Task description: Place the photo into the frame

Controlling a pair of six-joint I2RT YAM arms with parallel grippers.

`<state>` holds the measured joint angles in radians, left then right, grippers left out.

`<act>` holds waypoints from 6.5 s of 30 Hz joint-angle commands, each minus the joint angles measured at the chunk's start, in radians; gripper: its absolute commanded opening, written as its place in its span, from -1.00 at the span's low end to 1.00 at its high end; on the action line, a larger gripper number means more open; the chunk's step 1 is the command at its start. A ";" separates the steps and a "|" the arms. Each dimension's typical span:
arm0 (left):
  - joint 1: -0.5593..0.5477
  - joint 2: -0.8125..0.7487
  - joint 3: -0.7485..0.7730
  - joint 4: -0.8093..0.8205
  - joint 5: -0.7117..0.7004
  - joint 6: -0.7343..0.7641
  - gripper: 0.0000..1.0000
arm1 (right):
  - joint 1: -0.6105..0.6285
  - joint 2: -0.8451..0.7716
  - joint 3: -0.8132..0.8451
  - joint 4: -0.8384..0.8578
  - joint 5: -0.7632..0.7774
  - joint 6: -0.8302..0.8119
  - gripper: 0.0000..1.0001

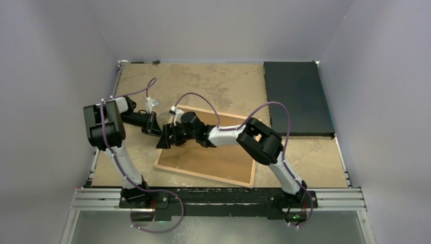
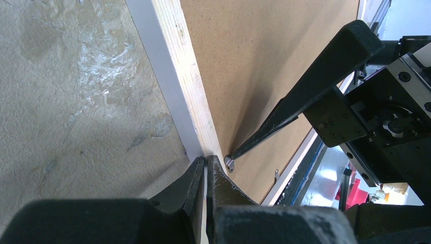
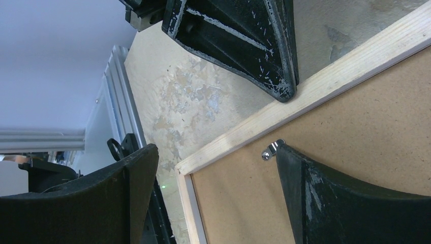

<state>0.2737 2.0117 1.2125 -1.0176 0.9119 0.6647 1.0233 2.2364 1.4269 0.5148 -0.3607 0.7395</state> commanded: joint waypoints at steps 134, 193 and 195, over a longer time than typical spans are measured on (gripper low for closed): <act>-0.060 0.226 0.649 0.302 -0.392 -0.281 -0.19 | -0.316 -0.717 -0.731 -0.185 0.088 0.184 0.97; -0.145 -0.027 -0.008 -0.110 -0.027 0.225 -0.26 | -0.071 -0.418 -0.326 -0.036 0.095 -0.124 0.81; -0.145 -0.010 -0.008 -0.097 -0.032 0.217 -0.33 | -0.063 -0.396 -0.320 -0.023 0.088 -0.121 0.80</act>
<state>0.1299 1.9732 1.2121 -1.1370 0.8429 0.8536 0.9451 1.8088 1.0706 0.4118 -0.2314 0.6178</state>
